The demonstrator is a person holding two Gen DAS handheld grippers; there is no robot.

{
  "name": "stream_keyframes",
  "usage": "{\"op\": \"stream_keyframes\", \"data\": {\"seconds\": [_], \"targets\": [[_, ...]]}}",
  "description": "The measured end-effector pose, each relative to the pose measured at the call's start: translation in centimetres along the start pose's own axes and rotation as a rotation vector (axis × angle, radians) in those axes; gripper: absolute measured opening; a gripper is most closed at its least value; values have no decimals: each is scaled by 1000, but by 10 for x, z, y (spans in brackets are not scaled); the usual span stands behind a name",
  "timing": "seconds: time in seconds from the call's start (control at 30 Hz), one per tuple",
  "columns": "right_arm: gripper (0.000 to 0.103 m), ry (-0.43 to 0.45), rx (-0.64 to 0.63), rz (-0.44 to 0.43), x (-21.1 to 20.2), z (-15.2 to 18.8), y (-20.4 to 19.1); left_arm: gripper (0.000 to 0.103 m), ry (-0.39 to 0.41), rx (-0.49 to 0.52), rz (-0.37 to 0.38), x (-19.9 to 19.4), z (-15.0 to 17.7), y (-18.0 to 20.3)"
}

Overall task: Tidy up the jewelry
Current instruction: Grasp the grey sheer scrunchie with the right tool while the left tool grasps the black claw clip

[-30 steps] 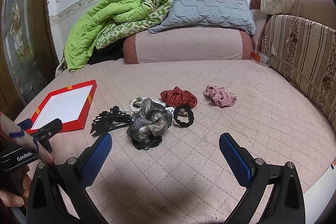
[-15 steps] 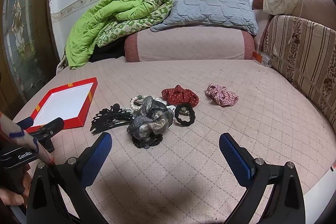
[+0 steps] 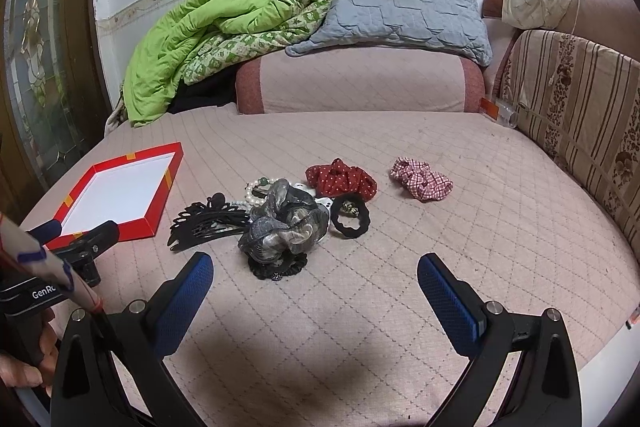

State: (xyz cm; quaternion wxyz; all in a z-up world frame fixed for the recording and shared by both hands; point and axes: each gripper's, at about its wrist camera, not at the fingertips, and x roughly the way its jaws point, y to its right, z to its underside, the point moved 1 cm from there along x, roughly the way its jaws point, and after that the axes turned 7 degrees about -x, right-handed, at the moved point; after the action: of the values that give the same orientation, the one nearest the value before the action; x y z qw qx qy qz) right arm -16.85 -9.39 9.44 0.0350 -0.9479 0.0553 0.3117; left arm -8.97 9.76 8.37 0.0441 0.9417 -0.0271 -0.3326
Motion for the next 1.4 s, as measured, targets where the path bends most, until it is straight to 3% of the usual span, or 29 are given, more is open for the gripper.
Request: {"op": "stream_keyframes", "data": {"seconds": [0.3, 0.43, 0.6, 0.63, 0.7, 0.73, 0.83, 0.97, 1.13, 1.3, 1.4], "targets": [[102, -11, 28, -78, 19, -8, 1, 103, -32, -40, 37, 17, -11, -18], [101, -88, 95, -155, 57, -13, -2, 103, -45, -50, 52, 24, -12, -22], [90, -208, 173, -184, 110, -14, -4, 103, -56, -15, 50, 31, -11, -17], [82, -236, 184, -188, 121, -14, -5, 103, -57, -9, 49, 32, -11, -16], [54, -270, 204, -210, 136, -12, -6, 103, -64, 0, 50, 34, -10, -14], [30, -277, 212, -228, 140, -12, -6, 103, -68, 3, 52, 35, -10, -14], [24, -230, 217, -204, 132, -14, 0, 103, -74, 7, 60, 36, -10, -14], [23, -96, 242, -152, 100, -24, 20, 103, -83, 19, 86, 40, -13, -8], [23, 7, 306, -124, 74, -31, 42, 103, -81, 87, 143, 52, -25, 12], [23, 46, 332, -135, 67, -37, 53, 103, -160, 147, 219, 79, -34, 35], [23, 47, 342, -142, 66, -37, 57, 98, -201, 181, 223, 100, -38, 46]]}}
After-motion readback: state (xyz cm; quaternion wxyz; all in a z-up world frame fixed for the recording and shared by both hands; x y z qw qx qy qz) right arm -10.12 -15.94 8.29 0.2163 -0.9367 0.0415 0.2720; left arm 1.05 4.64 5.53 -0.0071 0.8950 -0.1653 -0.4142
